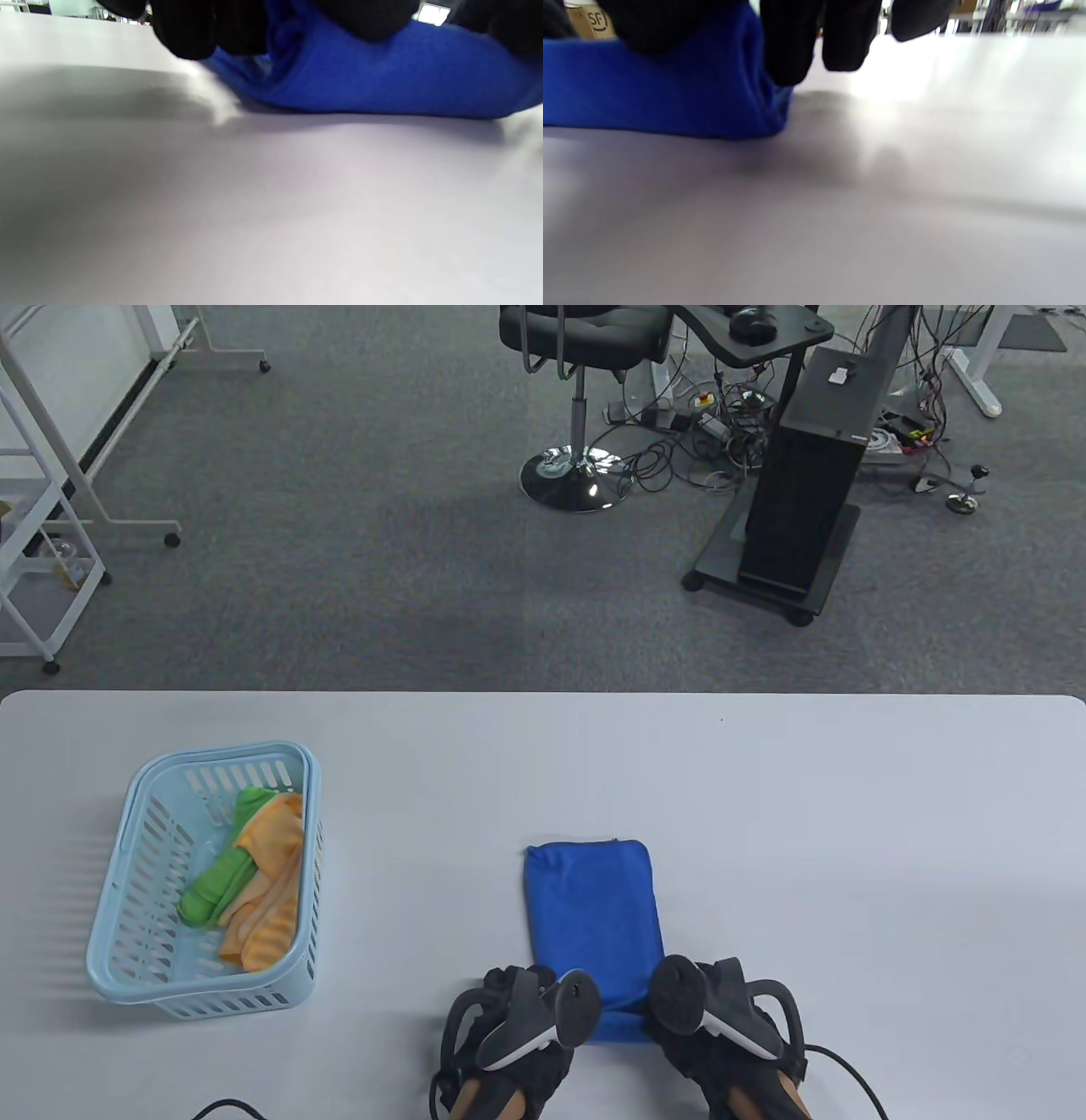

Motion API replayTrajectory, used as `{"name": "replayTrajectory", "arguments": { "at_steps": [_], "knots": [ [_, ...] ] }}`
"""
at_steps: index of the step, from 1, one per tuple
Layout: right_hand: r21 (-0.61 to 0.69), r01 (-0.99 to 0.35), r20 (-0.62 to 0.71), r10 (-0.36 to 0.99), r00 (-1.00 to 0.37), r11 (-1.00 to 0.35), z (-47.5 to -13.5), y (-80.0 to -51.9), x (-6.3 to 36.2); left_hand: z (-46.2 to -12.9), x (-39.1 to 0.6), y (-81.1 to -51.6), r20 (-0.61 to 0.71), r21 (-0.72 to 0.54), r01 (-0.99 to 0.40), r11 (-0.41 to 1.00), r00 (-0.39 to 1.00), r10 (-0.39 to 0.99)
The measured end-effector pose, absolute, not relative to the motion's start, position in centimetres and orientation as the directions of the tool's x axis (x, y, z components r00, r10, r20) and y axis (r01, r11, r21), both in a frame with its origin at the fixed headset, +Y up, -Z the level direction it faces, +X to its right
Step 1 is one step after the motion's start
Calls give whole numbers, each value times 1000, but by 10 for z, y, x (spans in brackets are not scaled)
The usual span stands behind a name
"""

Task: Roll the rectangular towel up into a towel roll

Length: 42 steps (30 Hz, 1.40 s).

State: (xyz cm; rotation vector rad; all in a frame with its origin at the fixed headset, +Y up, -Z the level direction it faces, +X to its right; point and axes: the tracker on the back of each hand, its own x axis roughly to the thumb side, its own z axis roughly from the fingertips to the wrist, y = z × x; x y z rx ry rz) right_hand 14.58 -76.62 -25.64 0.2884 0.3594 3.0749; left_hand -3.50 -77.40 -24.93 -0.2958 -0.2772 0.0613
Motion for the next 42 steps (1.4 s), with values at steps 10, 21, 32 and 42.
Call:
{"name": "replayTrajectory", "arguments": {
  "at_steps": [10,21,32,42],
  "knots": [
    [155,-106,224,139,-964,-982,-256,-769,139,-249,-36,-776,223,-212,-35,977,971,83],
    [274,37,224,27,-974,-961,-258,-778,140,-248,-31,-778,287,-256,110,960,957,-33],
    [290,-111,237,184,-954,-951,-260,-770,147,-252,-38,-771,287,-275,-17,961,953,99],
    [199,-187,228,231,-946,-962,-257,-752,153,-254,-41,-771,236,-277,-74,958,961,142]
  ]
}}
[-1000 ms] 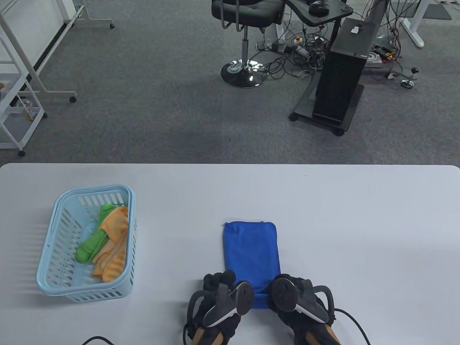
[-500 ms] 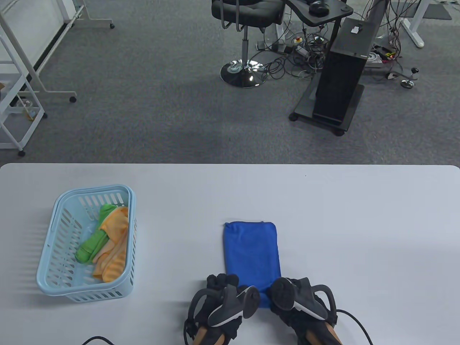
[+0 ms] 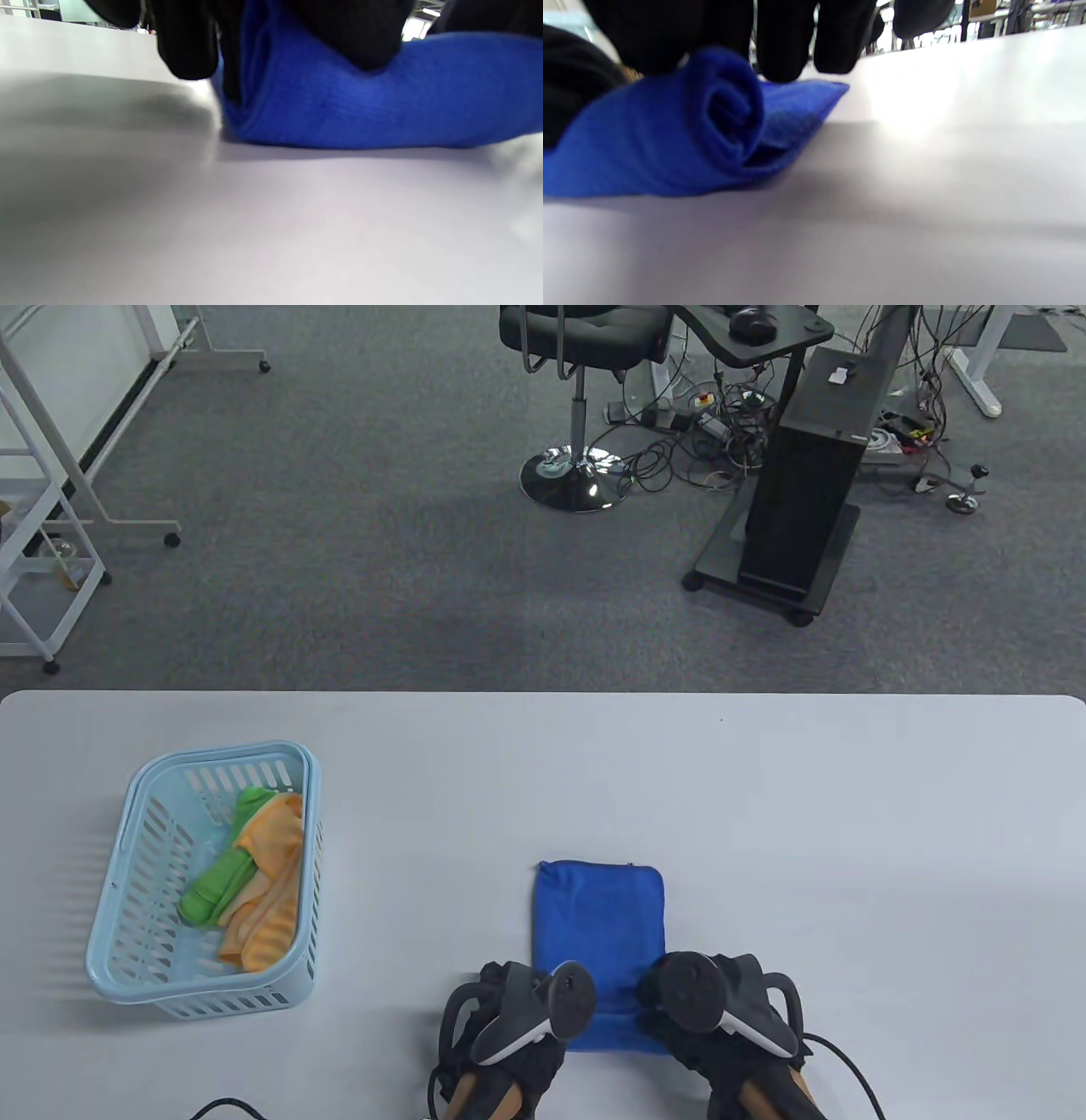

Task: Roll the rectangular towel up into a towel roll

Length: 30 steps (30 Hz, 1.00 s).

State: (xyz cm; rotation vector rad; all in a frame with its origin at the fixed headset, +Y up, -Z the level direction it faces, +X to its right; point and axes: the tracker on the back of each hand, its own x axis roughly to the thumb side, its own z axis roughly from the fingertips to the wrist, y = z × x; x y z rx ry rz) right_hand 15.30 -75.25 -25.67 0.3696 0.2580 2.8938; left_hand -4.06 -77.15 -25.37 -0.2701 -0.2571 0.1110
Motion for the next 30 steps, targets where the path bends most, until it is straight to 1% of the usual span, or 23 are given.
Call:
{"name": "replayTrajectory", "arguments": {
  "at_steps": [2,4,6,8,10,11,13,17,18,21,22,23,24,26,30],
  "knots": [
    [149,-243,251,275,-928,-959,-254,-748,152,-254,-40,-772,224,-284,-73,956,965,140],
    [152,-258,289,293,-911,-954,-253,-748,149,-253,-39,-773,219,-292,-73,954,965,141],
    [174,-252,292,294,-910,-952,-253,-753,147,-253,-37,-775,229,-294,-53,954,966,124],
    [243,-141,289,211,-934,-960,-255,-764,143,-252,-37,-773,221,-276,-39,960,970,103],
    [307,-24,279,114,-954,-951,-258,-774,142,-250,-37,-771,228,-232,-17,973,971,71],
    [337,-12,268,108,-957,-941,-260,-778,143,-250,-38,-770,242,-226,-2,974,969,58],
    [339,-48,247,138,-959,-940,-261,-780,144,-248,-39,-769,272,-234,19,972,961,47],
    [334,3,248,85,-965,-943,-262,-781,146,-245,-40,-767,304,-233,24,972,952,49],
    [330,-14,241,99,-966,-944,-263,-781,146,-245,-38,-767,325,-236,54,970,945,27],
    [299,-59,218,129,-967,-952,-263,-779,146,-244,-31,-776,347,-294,224,929,931,-115],
    [296,-63,216,131,-968,-953,-263,-779,147,-244,-31,-776,348,-285,236,929,929,-129],
    [286,-72,217,138,-966,-956,-264,-778,147,-245,-32,-775,342,-239,166,957,936,-77],
    [274,-83,216,145,-966,-958,-264,-778,148,-246,-33,-775,323,-223,123,967,945,-46],
    [252,-118,220,176,-960,-960,-264,-777,151,-246,-36,-772,306,-223,92,971,952,-20],
    [292,-154,200,217,-955,-944,-266,-773,157,-247,-41,-769,293,-255,2,967,953,75]
  ]
}}
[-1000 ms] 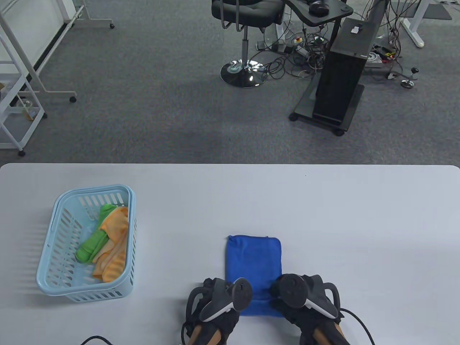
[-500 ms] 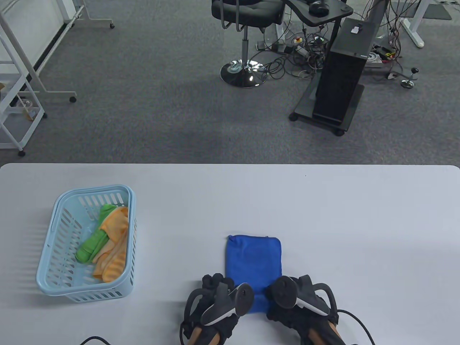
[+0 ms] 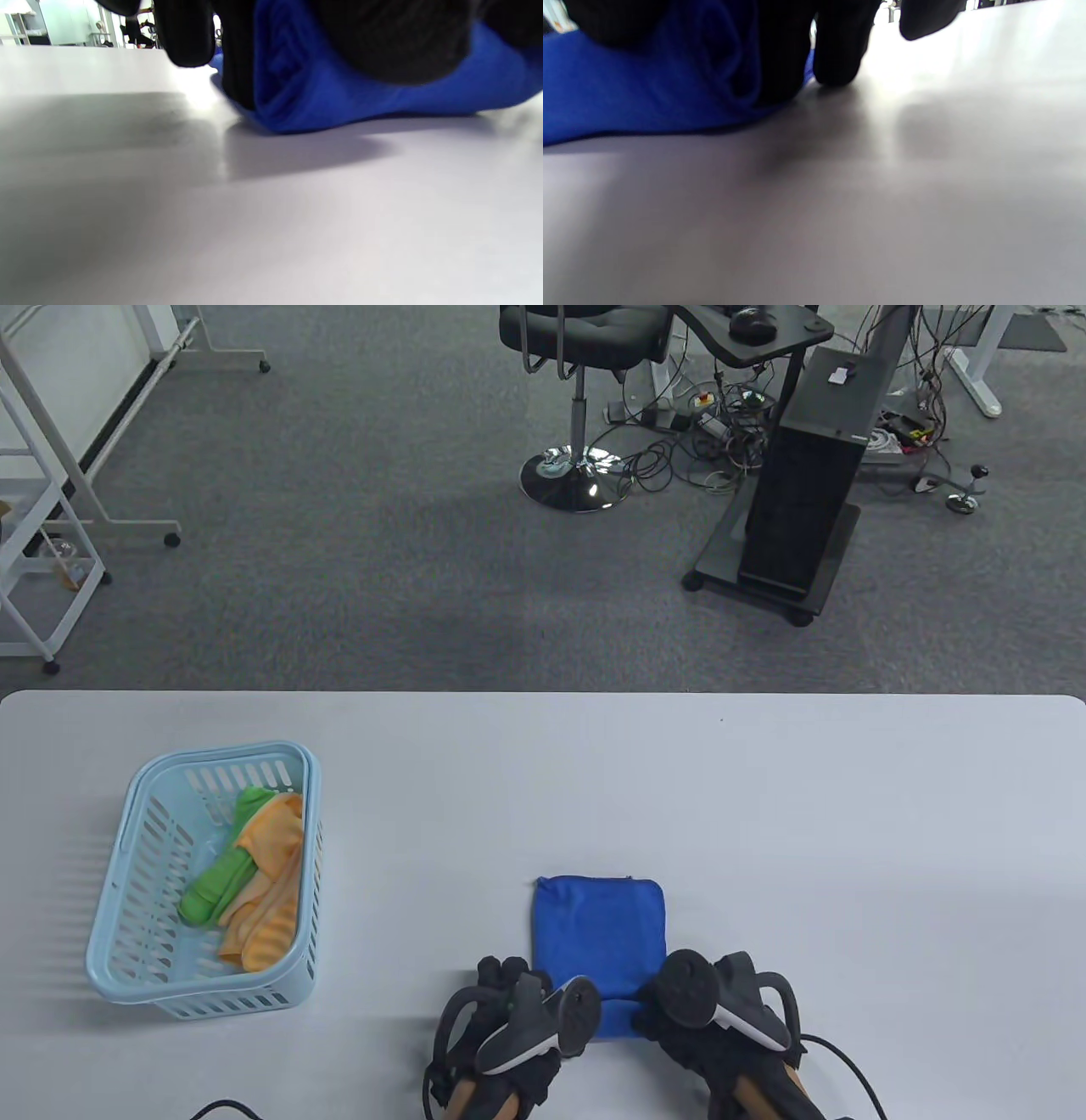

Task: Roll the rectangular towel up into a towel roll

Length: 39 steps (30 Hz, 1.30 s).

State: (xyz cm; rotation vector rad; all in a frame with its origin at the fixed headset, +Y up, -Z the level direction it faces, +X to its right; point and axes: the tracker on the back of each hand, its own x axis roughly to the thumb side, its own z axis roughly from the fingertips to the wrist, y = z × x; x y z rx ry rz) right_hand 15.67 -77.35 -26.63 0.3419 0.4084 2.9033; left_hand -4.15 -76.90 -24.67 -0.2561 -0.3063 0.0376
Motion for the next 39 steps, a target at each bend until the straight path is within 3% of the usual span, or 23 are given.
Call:
{"name": "replayTrajectory", "arguments": {
  "at_steps": [5,10,15,22,24,30,36,39],
  "knots": [
    [256,-148,234,209,-949,-955,-262,-766,155,-249,-44,-771,270,-273,-12,962,959,88],
    [188,-238,306,287,-907,-953,-253,-749,144,-250,-43,-772,283,-291,-8,957,955,94],
    [297,-38,301,132,-944,-954,-259,-777,137,-249,-47,-773,260,-357,-99,929,944,201],
    [233,-36,266,99,-959,-972,-260,-776,137,-243,-44,-760,296,-217,-115,969,938,178],
    [223,-70,261,129,-957,-972,-260,-777,137,-242,-40,-756,333,-153,-24,988,940,74],
    [231,-81,256,141,-956,-970,-261,-775,139,-242,-35,-767,351,-246,143,959,935,-49],
    [208,-136,268,190,-944,-969,-261,-772,142,-244,-34,-764,356,-131,103,986,933,-50],
    [193,-144,270,193,-943,-971,-260,-769,145,-245,-37,-763,344,-135,75,988,938,-24]
  ]
}}
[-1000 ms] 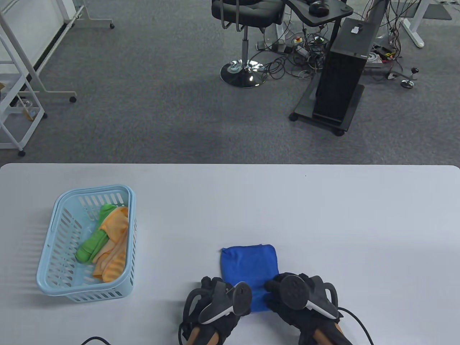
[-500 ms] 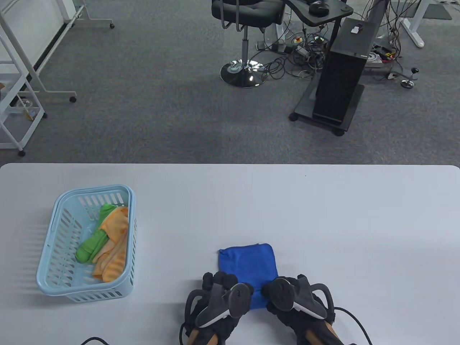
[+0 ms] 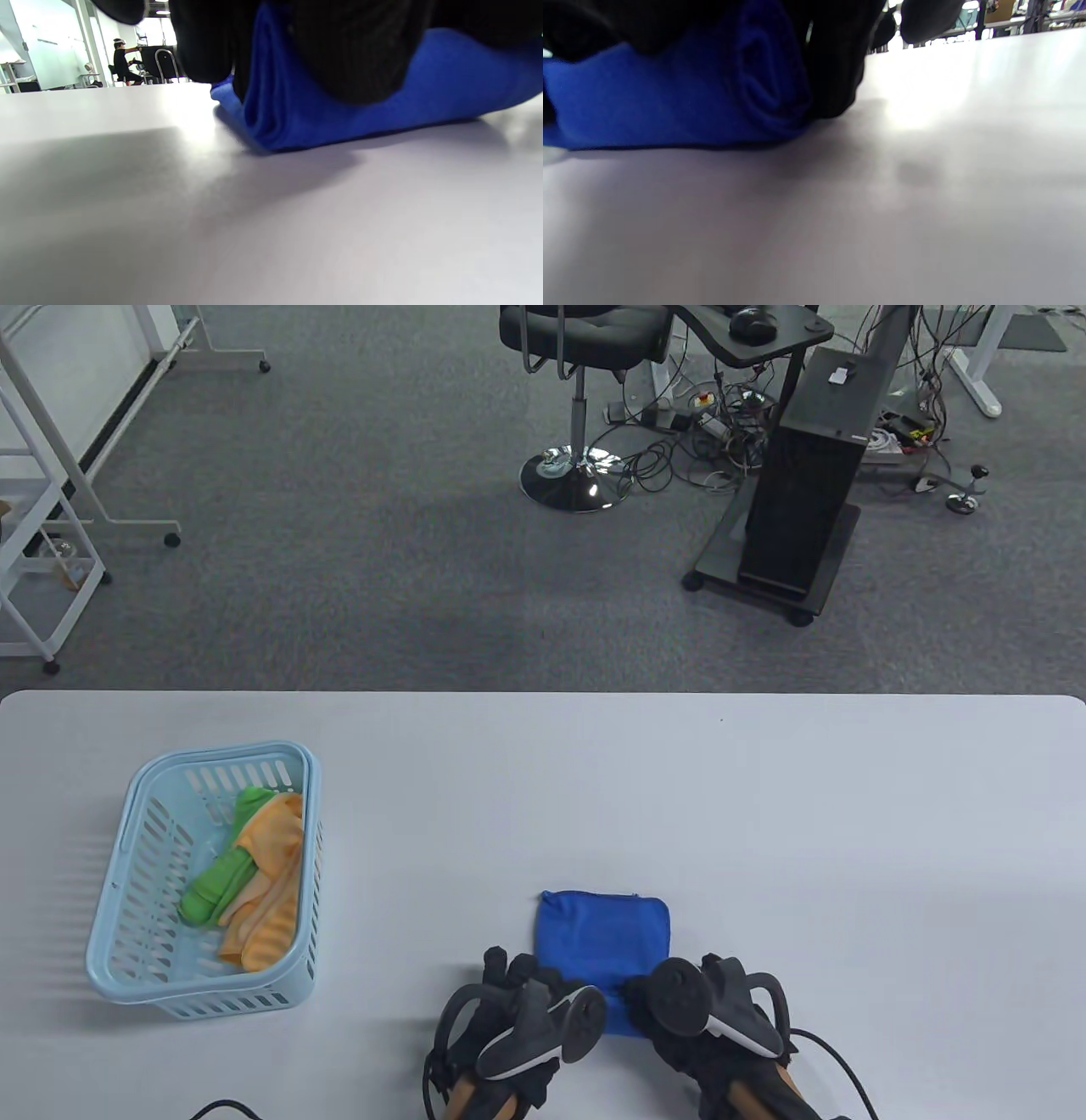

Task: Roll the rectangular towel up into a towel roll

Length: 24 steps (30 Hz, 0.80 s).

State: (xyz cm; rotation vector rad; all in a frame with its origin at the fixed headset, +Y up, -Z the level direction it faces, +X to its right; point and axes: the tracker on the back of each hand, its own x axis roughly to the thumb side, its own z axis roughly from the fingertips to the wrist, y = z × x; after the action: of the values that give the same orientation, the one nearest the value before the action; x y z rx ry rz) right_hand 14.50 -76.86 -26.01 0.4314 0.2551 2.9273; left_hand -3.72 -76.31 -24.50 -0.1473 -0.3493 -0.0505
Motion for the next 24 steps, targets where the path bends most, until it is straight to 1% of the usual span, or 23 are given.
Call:
{"name": "replayTrajectory", "arguments": {
  "at_steps": [2,4,5,7,9,10,12,15,18,22,24],
  "knots": [
    [157,-165,275,203,-940,-974,-259,-767,146,-246,-39,-764,339,-148,43,988,941,10],
    [180,-181,285,228,-931,-967,-259,-765,147,-247,-42,-764,336,-174,7,985,940,53],
    [208,-179,301,237,-924,-962,-258,-766,146,-249,-45,-764,328,-222,-36,974,938,110],
    [253,-141,314,219,-924,-957,-257,-771,143,-251,-50,-767,295,-305,-124,944,930,218],
    [277,-51,322,143,-936,-960,-257,-776,139,-253,-54,-769,271,-321,-174,931,925,267],
    [270,-25,314,113,-943,-963,-257,-778,136,-253,-55,-769,265,-319,-183,930,925,272],
    [248,-59,295,133,-946,-967,-257,-778,133,-252,-55,-768,258,-312,-193,930,925,279],
    [244,-62,287,133,-949,-968,-258,-777,134,-250,-55,-764,254,-270,-148,951,942,218],
    [250,-99,273,168,-947,-963,-259,-776,137,-247,-50,-758,288,-207,-133,969,938,191],
    [224,-118,272,179,-946,-967,-260,-775,139,-244,-45,-758,341,-229,-64,971,930,141],
    [238,-130,262,193,-946,-962,-261,-774,141,-245,-46,-760,352,-233,-80,969,922,161]
  ]
}}
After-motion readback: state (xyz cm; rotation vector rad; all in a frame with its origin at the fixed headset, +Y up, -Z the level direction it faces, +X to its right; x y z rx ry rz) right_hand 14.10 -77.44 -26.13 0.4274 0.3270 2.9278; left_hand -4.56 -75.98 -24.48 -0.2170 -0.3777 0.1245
